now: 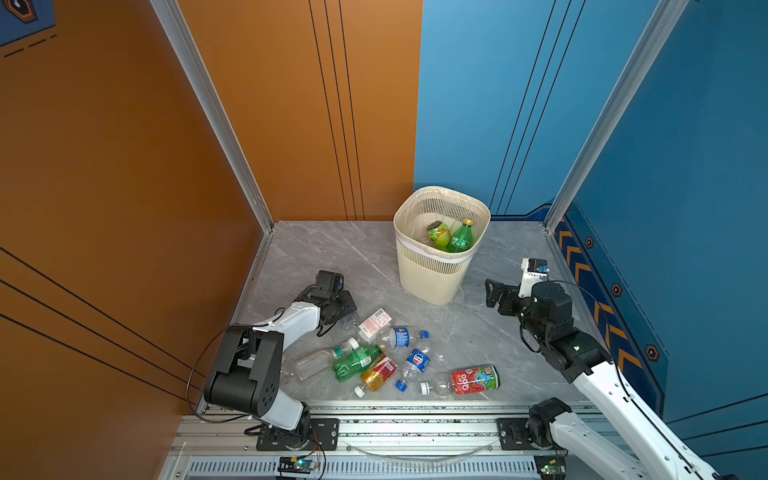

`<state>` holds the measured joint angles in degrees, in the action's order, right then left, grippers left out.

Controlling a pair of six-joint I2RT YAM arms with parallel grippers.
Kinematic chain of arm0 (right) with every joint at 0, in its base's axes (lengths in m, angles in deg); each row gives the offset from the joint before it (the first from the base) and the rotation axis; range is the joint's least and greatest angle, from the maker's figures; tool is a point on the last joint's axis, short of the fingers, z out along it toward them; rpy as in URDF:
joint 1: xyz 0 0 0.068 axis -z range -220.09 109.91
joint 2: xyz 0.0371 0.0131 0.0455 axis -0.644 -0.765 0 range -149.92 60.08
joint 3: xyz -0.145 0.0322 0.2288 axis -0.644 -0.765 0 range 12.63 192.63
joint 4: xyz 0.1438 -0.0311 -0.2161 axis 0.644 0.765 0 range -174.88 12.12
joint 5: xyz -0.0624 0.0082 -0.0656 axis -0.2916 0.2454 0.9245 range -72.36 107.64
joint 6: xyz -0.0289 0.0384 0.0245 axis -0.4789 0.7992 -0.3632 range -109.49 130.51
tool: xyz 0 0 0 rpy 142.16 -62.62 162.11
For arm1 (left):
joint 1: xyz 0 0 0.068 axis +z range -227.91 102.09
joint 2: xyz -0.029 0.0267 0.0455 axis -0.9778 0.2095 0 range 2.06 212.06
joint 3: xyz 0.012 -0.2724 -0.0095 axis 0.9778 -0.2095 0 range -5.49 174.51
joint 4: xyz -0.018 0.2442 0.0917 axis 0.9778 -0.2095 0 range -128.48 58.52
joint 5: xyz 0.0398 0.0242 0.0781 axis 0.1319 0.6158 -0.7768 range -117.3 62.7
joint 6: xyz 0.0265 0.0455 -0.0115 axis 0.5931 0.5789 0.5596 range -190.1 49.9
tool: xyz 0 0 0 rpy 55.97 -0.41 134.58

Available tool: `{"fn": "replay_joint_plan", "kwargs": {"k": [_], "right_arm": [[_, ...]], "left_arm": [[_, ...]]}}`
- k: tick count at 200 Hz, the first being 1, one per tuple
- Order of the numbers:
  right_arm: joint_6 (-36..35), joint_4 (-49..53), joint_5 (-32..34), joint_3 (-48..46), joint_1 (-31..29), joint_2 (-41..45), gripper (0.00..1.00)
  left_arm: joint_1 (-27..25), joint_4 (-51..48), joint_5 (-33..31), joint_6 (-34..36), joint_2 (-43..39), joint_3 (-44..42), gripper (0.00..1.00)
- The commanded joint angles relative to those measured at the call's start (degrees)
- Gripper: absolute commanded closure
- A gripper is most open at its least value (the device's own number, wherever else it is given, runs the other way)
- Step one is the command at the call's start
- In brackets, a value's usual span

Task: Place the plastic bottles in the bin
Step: 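Grasp the clear blue-capped water bottle with the left gripper, then lift the water bottle with the left gripper over the wastebasket and release it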

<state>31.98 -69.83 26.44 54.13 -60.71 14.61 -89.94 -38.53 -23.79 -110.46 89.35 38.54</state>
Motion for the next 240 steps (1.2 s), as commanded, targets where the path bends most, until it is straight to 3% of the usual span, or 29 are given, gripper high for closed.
{"fn": "replay_joint_plan", "kwargs": {"k": [1,42,102,133,185,240], "right_arm": [[-0.05,0.72,-0.55,-0.69,0.56,1.0,0.0],[0.41,-0.06,-1.33,-0.97,0.65,0.78,0.0],[1.63,-1.11,-2.56,-1.7,0.82,0.47,0.0],[2.08,-1.51,-2.76,-1.88,0.83,0.17,0.0],[2.26,-1.32,-3.15,-2.18,0.82,0.85,0.0],[2.87,-0.7,-3.18,-2.72,0.93,2.48,0.0]], "left_arm": [[0.18,0.06,1.07,-0.03,-1.16,1.69,0.47],[0.77,1.34,2.43,0.1,-7.82,1.15,0.48],[-1.43,15.17,5.16,0.58,-25.64,-4.87,0.48],[-2.02,14.37,3.96,1.25,-30.68,-4.89,0.48],[-3.79,13.66,3.98,5.05,-31.82,0.43,0.49],[-10.52,13.09,7.13,13.49,-18.64,21.61,0.49]]}}
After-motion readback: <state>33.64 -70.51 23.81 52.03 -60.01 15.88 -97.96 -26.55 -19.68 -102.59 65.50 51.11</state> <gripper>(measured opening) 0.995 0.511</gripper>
